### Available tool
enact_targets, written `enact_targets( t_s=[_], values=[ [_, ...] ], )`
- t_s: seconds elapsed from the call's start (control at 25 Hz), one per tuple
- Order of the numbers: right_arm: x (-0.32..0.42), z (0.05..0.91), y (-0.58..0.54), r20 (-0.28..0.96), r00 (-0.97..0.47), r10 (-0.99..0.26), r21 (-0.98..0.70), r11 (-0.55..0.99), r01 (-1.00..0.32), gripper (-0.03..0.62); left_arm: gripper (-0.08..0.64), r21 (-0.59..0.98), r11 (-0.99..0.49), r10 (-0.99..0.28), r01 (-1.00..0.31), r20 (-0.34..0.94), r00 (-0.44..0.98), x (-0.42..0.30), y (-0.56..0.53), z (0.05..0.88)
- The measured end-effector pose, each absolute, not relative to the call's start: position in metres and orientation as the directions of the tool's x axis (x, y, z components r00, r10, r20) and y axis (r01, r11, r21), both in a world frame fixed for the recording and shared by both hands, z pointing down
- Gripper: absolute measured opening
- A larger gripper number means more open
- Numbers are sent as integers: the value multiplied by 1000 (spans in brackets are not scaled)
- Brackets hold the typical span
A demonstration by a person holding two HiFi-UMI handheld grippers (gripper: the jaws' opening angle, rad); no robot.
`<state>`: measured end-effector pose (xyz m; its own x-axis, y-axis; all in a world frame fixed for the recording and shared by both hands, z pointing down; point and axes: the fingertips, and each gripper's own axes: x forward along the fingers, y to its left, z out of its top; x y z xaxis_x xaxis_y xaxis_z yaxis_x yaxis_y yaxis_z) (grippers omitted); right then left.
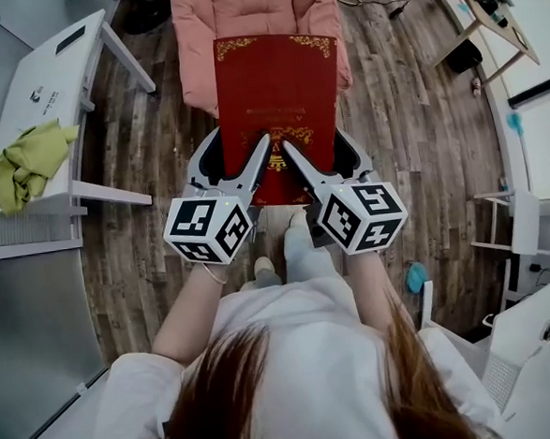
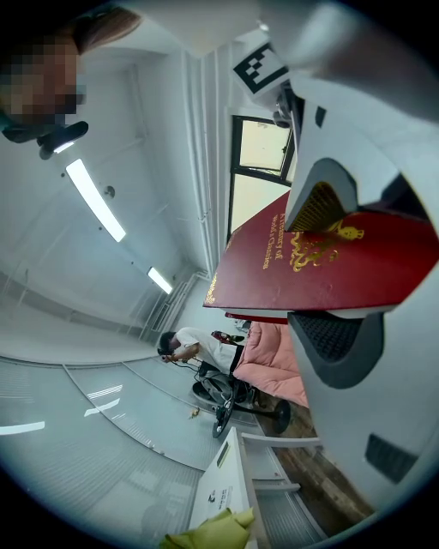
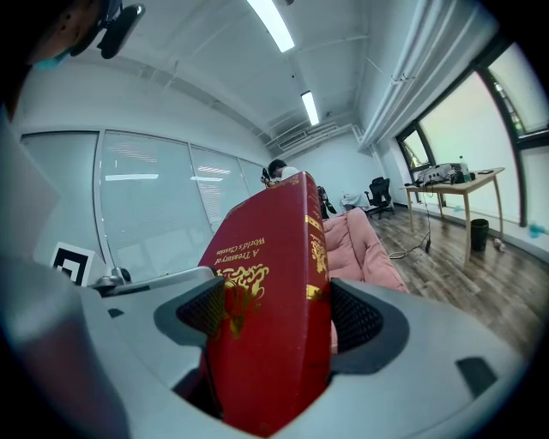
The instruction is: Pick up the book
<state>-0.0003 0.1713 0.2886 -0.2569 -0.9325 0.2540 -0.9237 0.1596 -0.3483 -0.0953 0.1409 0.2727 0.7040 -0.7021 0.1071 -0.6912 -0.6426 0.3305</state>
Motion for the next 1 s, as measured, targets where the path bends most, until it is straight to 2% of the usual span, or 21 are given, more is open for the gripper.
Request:
enact_targets(
  t_s=[0.52,1.0],
  values=[
    [1,270,195,242,-312,-919,-315,230,-921,380,281,323,-596,-757,-735,81,649,-96,171,255],
    [6,268,203,242,-306,-921,-315,223,-922,380,281,322,-601,-752,-731,80,654,-91,179,254]
  ],
)
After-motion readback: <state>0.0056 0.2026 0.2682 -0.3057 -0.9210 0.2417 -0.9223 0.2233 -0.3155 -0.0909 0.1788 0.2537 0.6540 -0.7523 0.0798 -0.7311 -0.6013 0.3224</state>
